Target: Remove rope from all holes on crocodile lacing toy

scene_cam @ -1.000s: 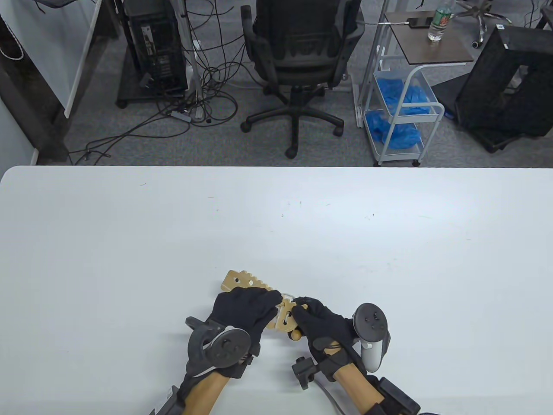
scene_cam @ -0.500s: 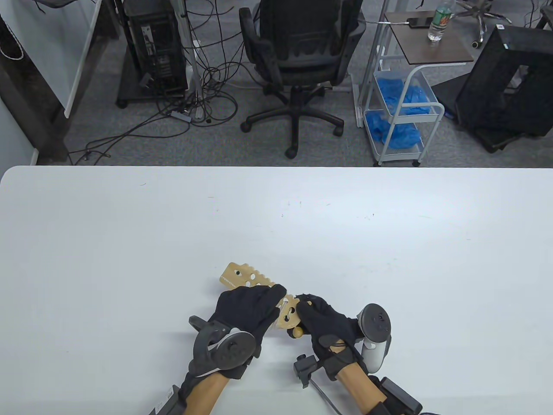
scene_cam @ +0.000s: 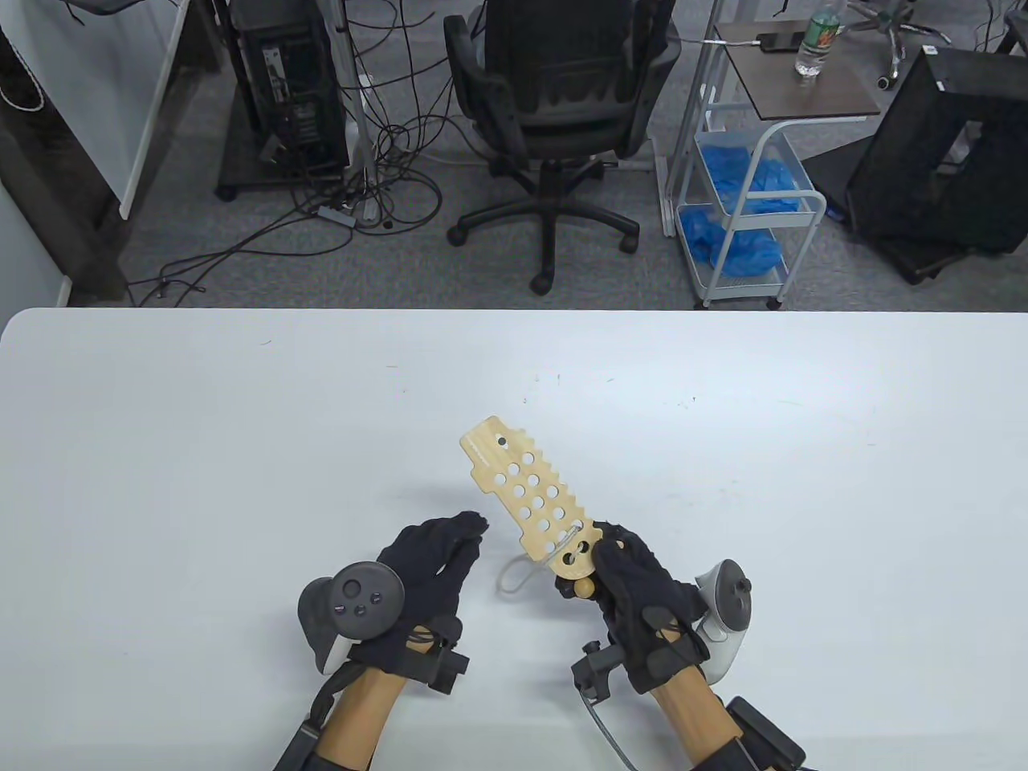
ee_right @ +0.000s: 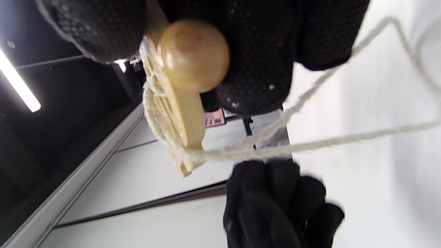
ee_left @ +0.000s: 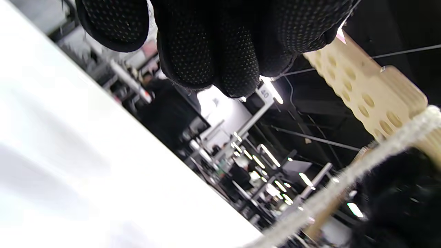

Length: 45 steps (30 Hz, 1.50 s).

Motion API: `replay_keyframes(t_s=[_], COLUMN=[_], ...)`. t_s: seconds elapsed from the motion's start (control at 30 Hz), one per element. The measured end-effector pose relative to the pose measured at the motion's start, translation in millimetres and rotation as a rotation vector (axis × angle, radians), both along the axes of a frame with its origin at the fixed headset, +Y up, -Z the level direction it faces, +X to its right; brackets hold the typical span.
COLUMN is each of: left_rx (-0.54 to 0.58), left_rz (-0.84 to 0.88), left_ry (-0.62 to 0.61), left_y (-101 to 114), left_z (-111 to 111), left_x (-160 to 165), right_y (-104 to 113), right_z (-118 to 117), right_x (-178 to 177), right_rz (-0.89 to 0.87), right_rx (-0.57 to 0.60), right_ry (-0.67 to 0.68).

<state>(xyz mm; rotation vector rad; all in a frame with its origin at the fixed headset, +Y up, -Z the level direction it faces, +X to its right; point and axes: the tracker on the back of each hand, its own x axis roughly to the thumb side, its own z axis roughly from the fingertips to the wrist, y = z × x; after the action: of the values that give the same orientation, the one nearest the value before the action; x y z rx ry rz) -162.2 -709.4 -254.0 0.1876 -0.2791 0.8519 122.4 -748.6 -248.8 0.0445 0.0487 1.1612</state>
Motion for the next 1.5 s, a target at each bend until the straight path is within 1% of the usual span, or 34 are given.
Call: replay_keyframes(t_s=[0.13,0.27,0.37,0.43,0.5,0.57,0.77,0.93,1.03,1.17,1.3,1.4,1.5], left_rx=[-0.098,-0.234,-0.289,-0.281,-0.238,-0.173,-0.173,-0.149,-0.121,-0.093,-0.074,-0.057,-0.014], left_rz=[0.131,0.201,0.256,0.256,0.225,0.203,0.191,0.106,0.033,-0.069,-0.088,-0.111,-0.161], left_ry=[-0.174,-0.432,-0.507,-0.493,-0.459,-0.399,-0.397,-0.355,-0.309,-0.222,-0.152,-0.088,-0.008], left_y=[-7.3,-15.3,-20.3,-20.0,-16.9,-12.5,-8.4,-2.4,-0.2,-1.2,-1.4,-1.0,0.8], left_z=[-2.7,-4.8,-4.8,-4.1,-4.3,-3.8,-3.6,-1.9,-2.2,-4.2,-6.7,-7.7,-7.4], left_x=[10.3,24.0,29.9,29.8,27.9,25.1,22.2,20.5,17.0,9.2,-0.7,-8.2,-15.1], right_y=[-1.4,-3.9,-4.9,-6.1,-7.2,-7.8,-6.9,-3.5,-2.8,-2.9,-4.2,-6.5,-8.0], right_z=[-0.1,0.3,0.8,0.5,0.0,0.0,1.0,-0.7,-2.8,-7.2,-11.3,-13.5,-14.4], right_x=[-10.6,-22.5,-27.3,-27.4,-26.3,-26.5,-28.3,-20.6,-12.3,-1.4,9.6,17.7,24.3], right_rz=[-0.018,-0.065,-0.062,-0.064,-0.080,-0.078,-0.071,-0.058,0.004,0.075,0.125,0.133,0.162], right_rx=[0.011,0.001,0.008,-0.001,-0.011,-0.012,-0.012,0.002,0.000,0.013,0.021,0.001,-0.008], right_ry=[0.086,0.214,0.263,0.261,0.263,0.282,0.285,0.242,0.192,0.139,0.097,0.057,0.010])
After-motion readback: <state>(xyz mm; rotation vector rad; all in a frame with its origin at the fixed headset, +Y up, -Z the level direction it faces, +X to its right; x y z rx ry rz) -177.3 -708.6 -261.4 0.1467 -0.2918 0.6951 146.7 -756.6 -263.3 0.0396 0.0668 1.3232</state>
